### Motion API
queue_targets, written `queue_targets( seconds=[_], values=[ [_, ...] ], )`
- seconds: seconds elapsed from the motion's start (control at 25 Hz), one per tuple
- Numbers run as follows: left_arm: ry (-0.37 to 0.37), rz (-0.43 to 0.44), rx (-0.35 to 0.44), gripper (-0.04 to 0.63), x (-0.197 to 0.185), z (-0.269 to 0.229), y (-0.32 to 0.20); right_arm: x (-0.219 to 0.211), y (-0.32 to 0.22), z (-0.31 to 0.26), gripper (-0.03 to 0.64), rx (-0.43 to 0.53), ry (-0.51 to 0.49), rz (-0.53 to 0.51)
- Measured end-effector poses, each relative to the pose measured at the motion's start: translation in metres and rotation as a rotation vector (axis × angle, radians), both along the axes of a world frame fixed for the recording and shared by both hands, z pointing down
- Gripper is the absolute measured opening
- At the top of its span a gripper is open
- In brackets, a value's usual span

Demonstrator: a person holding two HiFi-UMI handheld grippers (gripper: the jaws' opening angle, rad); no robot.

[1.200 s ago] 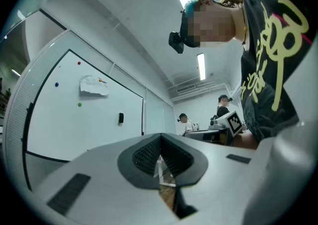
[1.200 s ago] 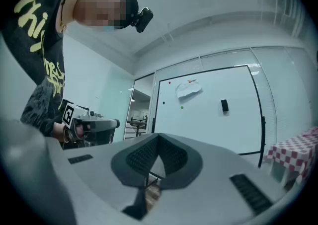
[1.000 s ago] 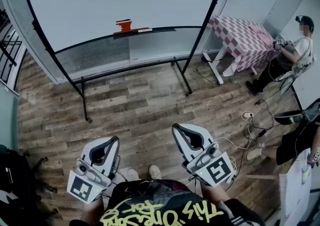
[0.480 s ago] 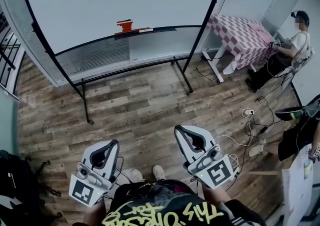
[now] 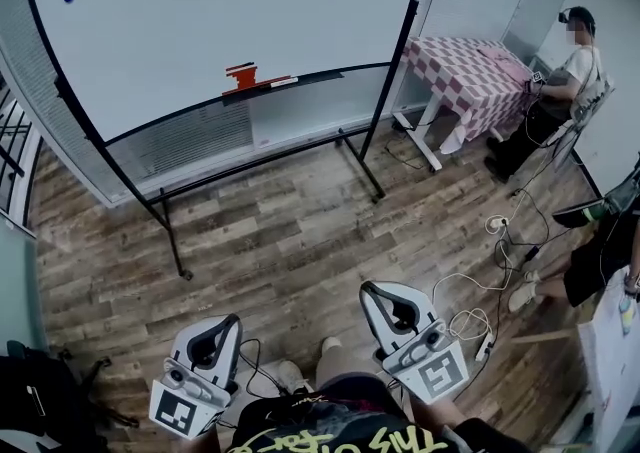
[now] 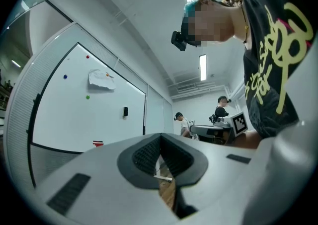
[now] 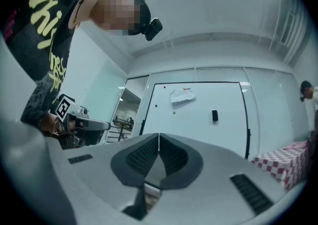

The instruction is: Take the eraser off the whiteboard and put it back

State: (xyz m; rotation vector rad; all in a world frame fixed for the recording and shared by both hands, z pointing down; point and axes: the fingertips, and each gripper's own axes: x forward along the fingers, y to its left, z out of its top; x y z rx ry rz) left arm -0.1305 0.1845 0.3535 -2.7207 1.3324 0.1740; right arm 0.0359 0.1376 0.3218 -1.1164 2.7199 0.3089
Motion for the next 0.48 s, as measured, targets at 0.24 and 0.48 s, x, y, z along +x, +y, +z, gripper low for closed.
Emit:
queue_targets(
  seconds=[0.24,0.48],
  values=[
    [0.013,0.026,-0.023,0.006,0.003,0.002,-0.02,0.008,-0.018,0.01,0.009,-0.032,0.049,0.053],
    [0.018,0.05,0.054,0.006,0.015,-0.019,-0.055,0.014,-0.049,-0.001,0.009,0.024,0.035,0.042]
  ],
)
